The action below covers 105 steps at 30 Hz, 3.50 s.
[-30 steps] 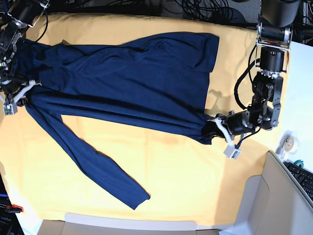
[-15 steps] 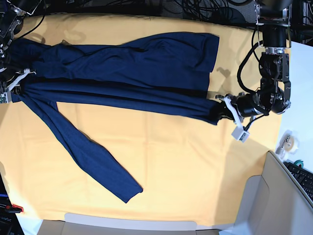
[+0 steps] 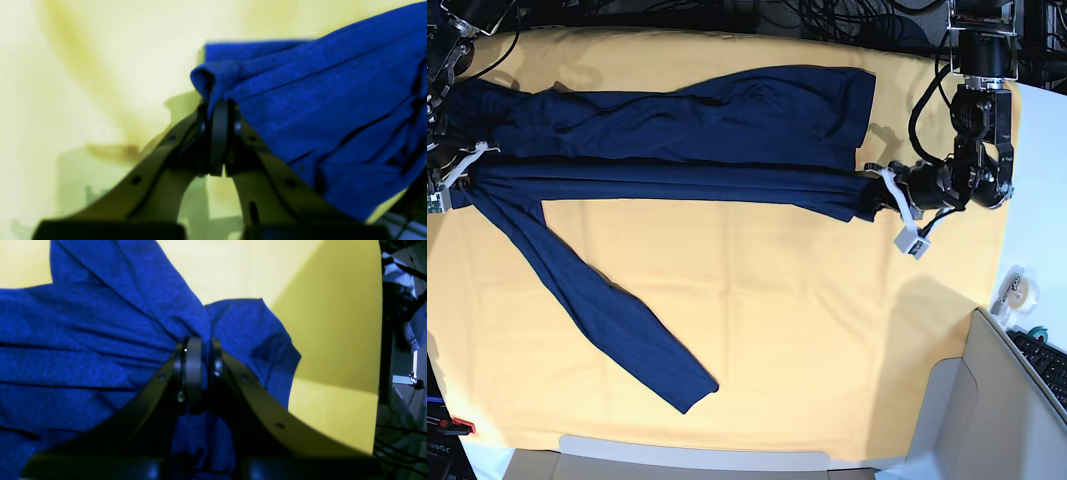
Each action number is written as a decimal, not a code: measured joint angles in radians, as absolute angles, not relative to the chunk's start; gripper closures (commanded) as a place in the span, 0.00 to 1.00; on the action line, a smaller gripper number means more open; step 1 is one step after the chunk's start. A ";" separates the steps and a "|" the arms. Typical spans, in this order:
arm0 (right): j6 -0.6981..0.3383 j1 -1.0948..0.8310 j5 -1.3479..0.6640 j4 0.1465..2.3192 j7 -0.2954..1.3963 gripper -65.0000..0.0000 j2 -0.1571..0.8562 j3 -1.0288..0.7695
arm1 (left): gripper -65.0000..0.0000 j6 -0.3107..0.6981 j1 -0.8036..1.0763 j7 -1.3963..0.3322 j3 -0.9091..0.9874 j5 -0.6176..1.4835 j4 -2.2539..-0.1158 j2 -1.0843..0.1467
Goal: Fold the T-shirt properly
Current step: 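Lift the hem and fold it over toward the shoulder edge with both grippers, then open both grippers to release the folded hem, then grasp the loose sleeve with the right gripper and lay it across the folded body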
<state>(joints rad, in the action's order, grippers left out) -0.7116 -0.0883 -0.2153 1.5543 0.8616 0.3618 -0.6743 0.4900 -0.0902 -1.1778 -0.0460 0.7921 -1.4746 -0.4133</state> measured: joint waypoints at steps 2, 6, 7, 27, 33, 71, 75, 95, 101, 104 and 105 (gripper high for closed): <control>-0.715 -0.088 -0.214 1.554 0.893 0.87 0.362 -0.674 | 0.92 0.490 -0.089 -1.176 -0.046 0.792 -1.475 -0.413; -0.696 -0.077 -0.188 1.554 0.915 0.64 0.372 -0.677 | 0.79 0.487 -0.072 -1.175 -0.045 0.770 -1.475 -0.414; -0.696 -0.075 -0.189 1.554 0.911 0.60 0.373 -0.677 | 0.76 0.487 -0.066 -1.177 -0.045 0.770 -1.475 -0.414; -0.701 0.068 -0.190 1.559 0.910 0.55 0.366 -0.819 | 0.66 0.486 -0.072 -1.178 -0.036 0.769 -1.544 -0.463; -0.696 0.169 -0.186 1.554 0.917 0.55 0.337 -0.820 | 0.66 0.491 -0.072 -1.179 0.012 0.776 -1.553 -0.448; -0.651 0.534 -0.208 0.811 0.764 0.41 0.289 -0.429 | 0.66 0.487 -0.072 -1.179 0.065 0.770 -1.549 -0.449; -0.653 0.532 -0.208 0.816 0.761 0.58 0.273 -0.429 | 0.66 0.487 -0.072 -1.178 0.065 0.770 -1.549 -0.449; -0.697 0.259 -0.206 1.633 1.156 1.00 0.103 -0.424 | 0.66 0.488 -0.072 -1.178 0.067 0.770 -1.549 -0.441; -0.699 0.090 -0.215 1.922 1.274 1.00 0.055 -0.421 | 0.66 0.485 -0.072 -1.177 0.068 0.768 -1.548 -0.440; -0.693 0.002 -0.253 2.009 1.312 1.00 0.062 -0.390 | 0.66 0.488 -0.072 -1.178 0.068 0.769 -1.548 -0.437; -0.693 -0.025 -0.290 2.017 1.319 1.00 0.063 -0.379 | 0.66 0.489 -0.073 -1.177 0.068 0.771 -1.548 -0.437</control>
<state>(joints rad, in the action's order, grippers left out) -0.6933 -0.0250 -0.2901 2.0167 1.3186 0.0628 -0.3790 0.4892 -0.0727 -1.1770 0.0685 0.7708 -1.5478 -0.4374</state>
